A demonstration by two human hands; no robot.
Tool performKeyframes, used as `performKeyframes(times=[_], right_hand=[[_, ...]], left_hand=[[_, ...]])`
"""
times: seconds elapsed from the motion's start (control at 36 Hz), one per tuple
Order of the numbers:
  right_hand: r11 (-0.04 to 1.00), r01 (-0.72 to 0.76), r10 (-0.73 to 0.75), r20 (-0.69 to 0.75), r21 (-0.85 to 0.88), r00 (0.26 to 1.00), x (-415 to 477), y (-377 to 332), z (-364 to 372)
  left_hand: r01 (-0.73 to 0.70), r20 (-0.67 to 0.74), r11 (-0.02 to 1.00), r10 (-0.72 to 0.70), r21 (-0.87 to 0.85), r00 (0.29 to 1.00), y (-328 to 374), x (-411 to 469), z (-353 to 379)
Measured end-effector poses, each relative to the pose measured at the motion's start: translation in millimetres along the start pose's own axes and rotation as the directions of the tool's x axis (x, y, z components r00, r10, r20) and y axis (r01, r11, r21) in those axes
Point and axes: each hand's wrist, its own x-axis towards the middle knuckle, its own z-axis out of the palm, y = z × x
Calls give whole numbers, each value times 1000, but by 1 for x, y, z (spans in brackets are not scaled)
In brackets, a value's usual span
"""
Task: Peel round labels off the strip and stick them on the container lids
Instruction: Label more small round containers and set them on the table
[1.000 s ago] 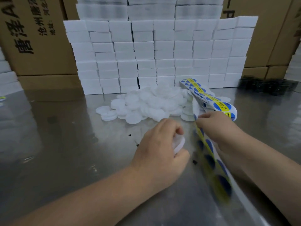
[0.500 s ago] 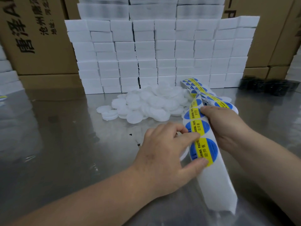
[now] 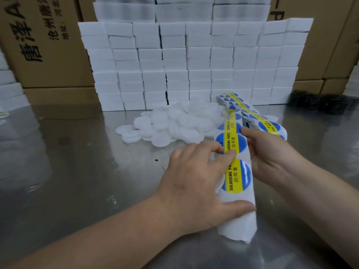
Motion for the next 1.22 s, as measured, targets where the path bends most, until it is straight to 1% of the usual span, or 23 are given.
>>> performKeyframes(times=[0.08,0.22,0.31,0.36,0.42,0.44,0.5,0.53,0.58,0.64,0.72,0.81,0.89,0.94,1.03,1.08,1.22], right_hand=[[998,15,-15,-6,55,1000,2,-2,-1],[985,43,-44,1,165,999,7,0,-2],[980,110,-111,-8,167,994,6,0,0],[980,183,-184,10,78,983,4,0,1],[962,245,-238,76,-117,968,-1,3,2],[932,270,-247,122,-242,961,-5,5,3],[821,347,-257,249,-454,934,-13,13,5],[758,397,-262,316,-517,912,-17,18,6],[656,492,-283,418,-572,863,-24,28,7],[611,547,-285,486,-572,826,-26,34,7],[604,555,-288,493,-572,821,-25,35,8],[570,580,-326,489,-581,809,-23,35,7],[565,584,-373,450,-583,811,-20,36,5],[567,568,-377,424,-597,823,-18,37,5],[575,569,-361,442,-587,821,-18,38,4],[576,569,-348,454,-587,821,-19,38,4],[486,586,-367,457,-648,810,-15,39,1]], left_hand=[[22,-20,1000,-22,19,1000,-2,-1,-1],[162,-55,987,-160,24,986,-3,2,-3],[305,-13,947,-308,-95,951,-3,3,-3],[340,-19,928,-347,-153,938,-5,3,-2],[360,-72,914,-379,-189,923,-8,4,-2],[392,-87,893,-418,-222,904,-10,5,-3],[455,-80,840,-497,-295,864,-14,8,-5],[475,-71,817,-522,-326,850,-16,8,-5],[493,-62,790,-549,-365,833,-21,10,-5],[505,-55,778,-562,-373,825,-25,10,-4],[497,-18,780,-544,-381,839,-28,10,-3],[465,-4,790,-508,-400,861,-28,9,-3],[417,-71,809,-485,-414,872,-29,9,-6],[424,-111,812,-502,-402,857,-30,10,-6],[440,-148,812,-524,-383,839,-33,11,-5],[433,-150,821,-514,-372,844,-34,10,-4],[379,-149,866,-443,-327,884,-31,7,-2]])
